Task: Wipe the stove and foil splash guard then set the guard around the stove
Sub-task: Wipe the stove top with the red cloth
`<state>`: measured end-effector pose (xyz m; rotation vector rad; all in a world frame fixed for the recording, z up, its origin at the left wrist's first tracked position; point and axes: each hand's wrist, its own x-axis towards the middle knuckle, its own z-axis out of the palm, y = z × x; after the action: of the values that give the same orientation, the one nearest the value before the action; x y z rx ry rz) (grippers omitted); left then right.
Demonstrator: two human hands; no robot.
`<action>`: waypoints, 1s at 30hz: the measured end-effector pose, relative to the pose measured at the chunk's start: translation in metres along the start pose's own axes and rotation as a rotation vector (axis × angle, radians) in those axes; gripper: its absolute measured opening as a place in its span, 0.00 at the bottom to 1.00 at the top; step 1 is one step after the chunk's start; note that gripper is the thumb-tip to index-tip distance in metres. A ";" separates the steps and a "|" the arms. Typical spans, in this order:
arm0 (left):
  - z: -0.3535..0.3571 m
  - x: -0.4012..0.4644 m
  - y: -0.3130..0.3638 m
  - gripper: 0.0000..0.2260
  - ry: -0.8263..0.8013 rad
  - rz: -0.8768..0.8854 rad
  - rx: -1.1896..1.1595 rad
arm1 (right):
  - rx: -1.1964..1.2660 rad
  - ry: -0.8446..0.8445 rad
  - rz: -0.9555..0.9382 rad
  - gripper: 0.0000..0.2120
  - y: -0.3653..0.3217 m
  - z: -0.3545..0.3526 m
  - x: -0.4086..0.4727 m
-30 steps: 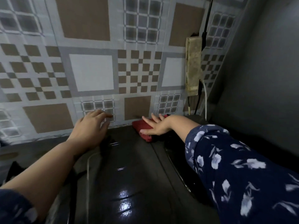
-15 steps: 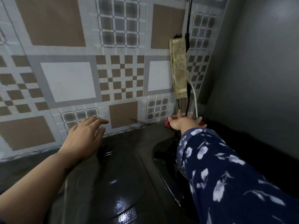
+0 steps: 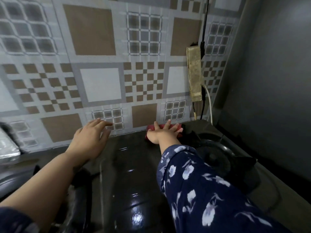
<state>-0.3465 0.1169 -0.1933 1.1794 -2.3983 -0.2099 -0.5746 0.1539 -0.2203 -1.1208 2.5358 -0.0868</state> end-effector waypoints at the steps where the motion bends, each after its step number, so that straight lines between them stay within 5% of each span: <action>1: -0.005 -0.008 -0.004 0.15 -0.014 -0.025 0.014 | -0.026 -0.002 -0.070 0.31 -0.010 0.007 -0.009; 12: -0.058 -0.101 -0.042 0.15 -0.066 -0.202 0.073 | -0.240 0.037 -0.635 0.23 -0.060 0.078 -0.142; 20: -0.081 -0.147 -0.065 0.16 -0.089 -0.244 0.127 | -0.242 0.168 -0.611 0.24 -0.026 0.087 -0.179; 25: -0.087 -0.161 -0.085 0.16 -0.064 -0.282 0.116 | -0.191 0.058 -0.432 0.23 -0.038 0.094 -0.179; 30: -0.092 -0.155 -0.100 0.15 0.001 -0.293 0.105 | -0.204 0.008 -0.443 0.23 -0.060 0.081 -0.146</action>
<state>-0.1504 0.1814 -0.1964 1.5772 -2.2507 -0.1766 -0.4136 0.2267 -0.2395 -1.7491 2.2960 0.0555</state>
